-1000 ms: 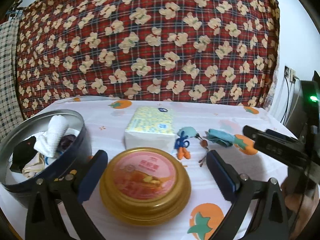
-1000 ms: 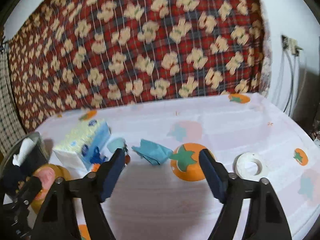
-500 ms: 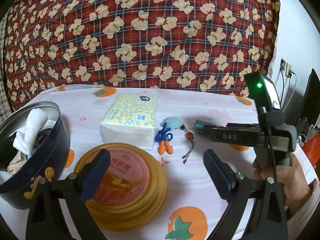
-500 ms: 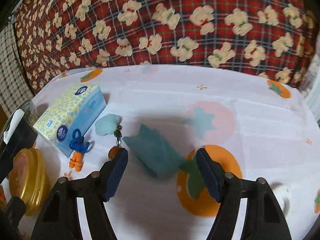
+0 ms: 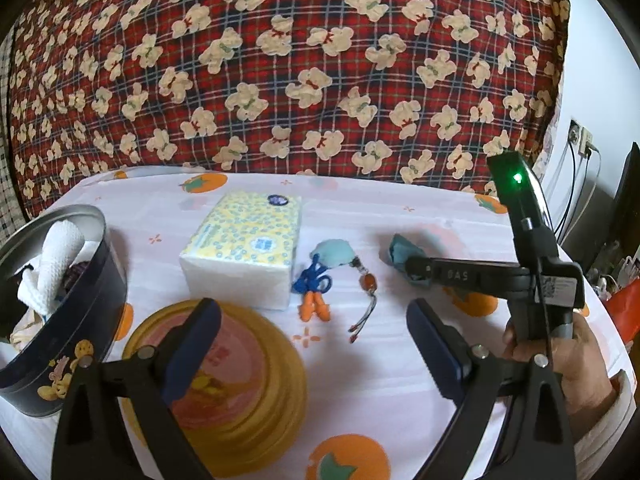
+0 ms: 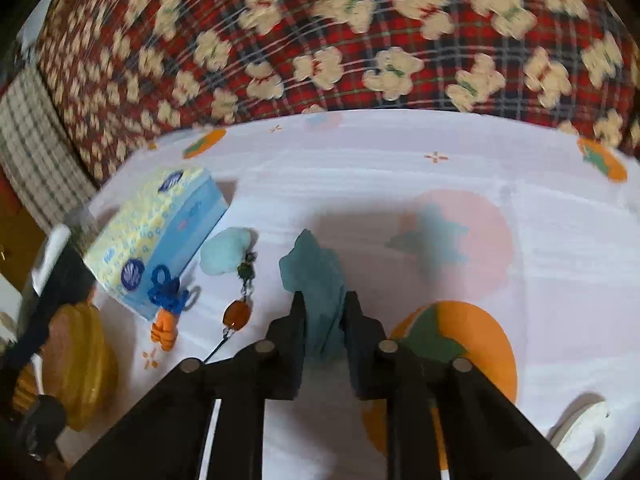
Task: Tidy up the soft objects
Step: 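Grasp the teal cloth with the right tool and lift it, then move the left tool toward the blue hair tie while the right tool holds the teal cloth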
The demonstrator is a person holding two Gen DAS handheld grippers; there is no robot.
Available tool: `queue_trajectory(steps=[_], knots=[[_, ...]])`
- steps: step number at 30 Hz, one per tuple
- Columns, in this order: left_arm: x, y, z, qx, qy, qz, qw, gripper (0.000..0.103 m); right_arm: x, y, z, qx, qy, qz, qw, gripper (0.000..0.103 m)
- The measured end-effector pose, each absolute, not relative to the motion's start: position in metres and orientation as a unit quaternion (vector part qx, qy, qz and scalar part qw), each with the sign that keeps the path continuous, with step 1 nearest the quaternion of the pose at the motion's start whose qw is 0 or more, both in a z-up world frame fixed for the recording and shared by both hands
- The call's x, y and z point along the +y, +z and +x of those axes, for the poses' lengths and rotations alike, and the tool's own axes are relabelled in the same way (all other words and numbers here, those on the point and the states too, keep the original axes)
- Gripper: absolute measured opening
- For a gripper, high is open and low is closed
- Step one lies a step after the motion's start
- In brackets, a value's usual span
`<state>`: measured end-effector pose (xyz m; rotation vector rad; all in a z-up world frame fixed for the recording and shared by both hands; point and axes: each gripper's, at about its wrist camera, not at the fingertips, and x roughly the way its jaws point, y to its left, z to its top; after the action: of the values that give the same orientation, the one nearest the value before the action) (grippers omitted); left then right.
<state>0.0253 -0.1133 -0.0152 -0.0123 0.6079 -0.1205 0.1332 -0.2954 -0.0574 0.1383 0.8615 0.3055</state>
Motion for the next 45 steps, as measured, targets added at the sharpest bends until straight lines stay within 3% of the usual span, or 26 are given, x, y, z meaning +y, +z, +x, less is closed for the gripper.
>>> queue_trajectory(steps=[3,8,11,13,14,16,24,37,41,45], knots=[[-0.129,-0.011,0.033,0.300,-0.062,-0.010,0.952,0.095,-0.307,-0.052,0.126,0.395,0.132,0.077,0.906,0.018],[-0.163,-0.015,0.056,0.314,-0.059,-0.010,0.948,0.076,-0.329,-0.040,0.120,0.356,0.063,0.069,0.930,0.018],[-0.178,-0.025,0.080,0.346,-0.042,-0.032,0.937,0.071,-0.346,-0.039,0.120,0.349,0.029,0.076,0.934,0.018],[-0.182,-0.034,0.098,0.370,-0.020,-0.055,0.927,0.061,-0.357,-0.038,0.121,0.345,0.022,0.092,0.934,0.018],[-0.184,-0.039,0.108,0.381,-0.008,-0.066,0.922,0.049,-0.361,-0.038,0.121,0.342,0.015,0.093,0.935,0.018],[-0.190,-0.046,0.122,0.395,0.017,-0.070,0.916,0.044,-0.365,-0.037,0.122,0.339,0.012,0.097,0.936,0.018],[-0.202,-0.074,0.163,0.441,0.113,-0.084,0.886,0.044,-0.373,-0.039,0.122,0.340,0.010,0.116,0.933,0.018],[-0.200,-0.070,0.165,0.411,0.188,-0.067,0.890,0.046,-0.377,-0.042,0.124,0.348,0.013,0.133,0.928,0.018],[-0.206,-0.065,0.158,0.398,0.185,-0.051,0.897,0.060,-0.377,-0.042,0.125,0.347,0.015,0.132,0.928,0.018],[-0.218,-0.059,0.151,0.396,0.143,-0.019,0.907,0.063,-0.377,-0.041,0.124,0.347,0.024,0.138,0.927,0.018]])
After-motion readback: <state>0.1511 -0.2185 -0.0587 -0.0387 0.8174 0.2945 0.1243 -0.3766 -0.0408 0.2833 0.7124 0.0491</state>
